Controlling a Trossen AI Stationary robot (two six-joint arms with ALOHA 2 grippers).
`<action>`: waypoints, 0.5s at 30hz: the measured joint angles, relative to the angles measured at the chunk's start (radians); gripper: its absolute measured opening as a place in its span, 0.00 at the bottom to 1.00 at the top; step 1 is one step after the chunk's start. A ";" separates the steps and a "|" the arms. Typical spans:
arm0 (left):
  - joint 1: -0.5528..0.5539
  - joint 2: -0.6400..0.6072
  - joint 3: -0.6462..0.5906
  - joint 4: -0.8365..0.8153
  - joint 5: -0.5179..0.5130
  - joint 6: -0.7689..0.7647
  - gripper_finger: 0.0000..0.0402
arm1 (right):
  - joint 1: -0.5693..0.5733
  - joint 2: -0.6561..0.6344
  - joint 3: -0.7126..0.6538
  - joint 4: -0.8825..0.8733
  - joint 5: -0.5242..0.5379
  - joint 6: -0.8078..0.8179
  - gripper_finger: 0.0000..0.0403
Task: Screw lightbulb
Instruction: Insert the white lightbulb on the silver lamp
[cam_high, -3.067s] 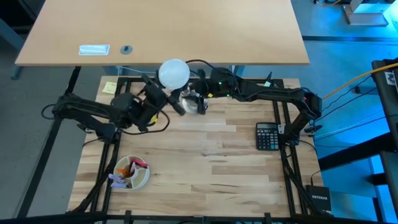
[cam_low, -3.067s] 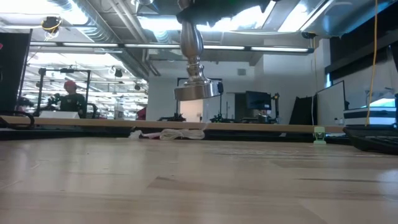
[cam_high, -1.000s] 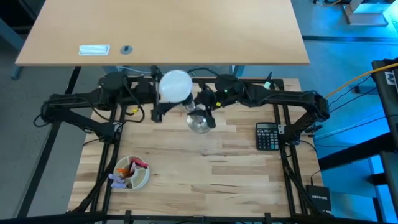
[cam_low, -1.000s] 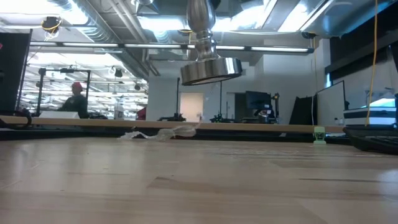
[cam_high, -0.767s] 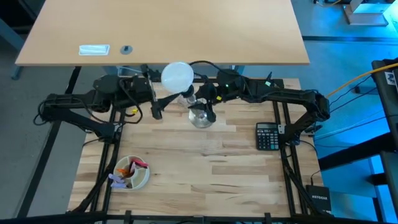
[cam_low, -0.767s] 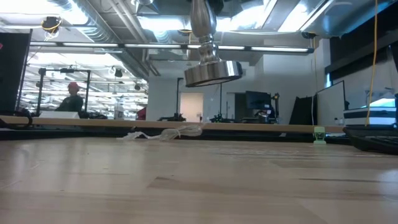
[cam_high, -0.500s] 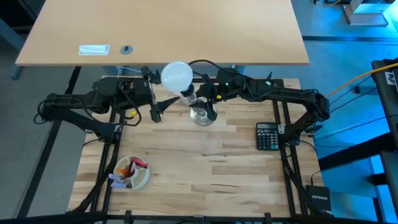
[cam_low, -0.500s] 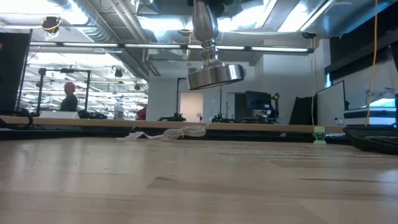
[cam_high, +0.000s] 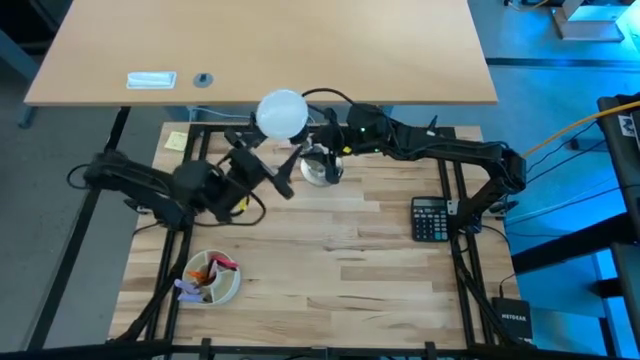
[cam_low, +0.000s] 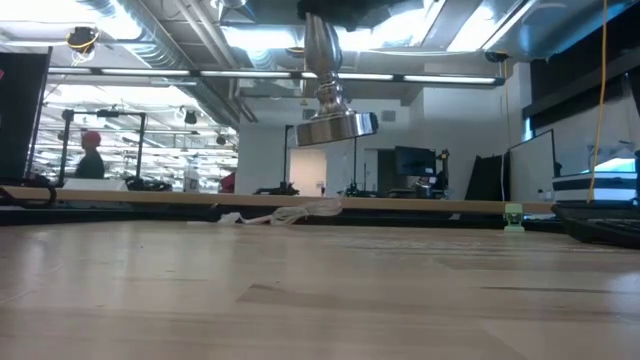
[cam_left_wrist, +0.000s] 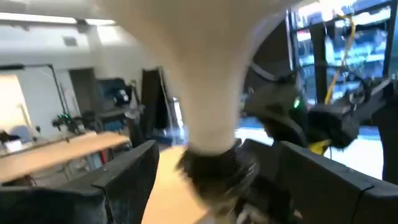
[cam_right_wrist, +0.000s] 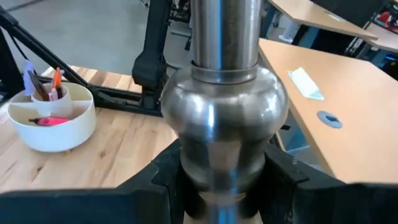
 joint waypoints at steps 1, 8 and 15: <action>-0.003 0.020 0.000 0.073 -0.006 0.041 0.80 | 0.000 0.004 0.000 0.011 -0.001 0.002 0.34; 0.012 0.140 0.085 0.326 -0.066 0.223 0.80 | -0.001 0.006 -0.002 0.050 0.004 0.000 0.34; 0.022 0.217 0.201 0.326 -0.095 0.312 0.80 | -0.001 0.006 -0.001 0.052 0.004 0.000 0.34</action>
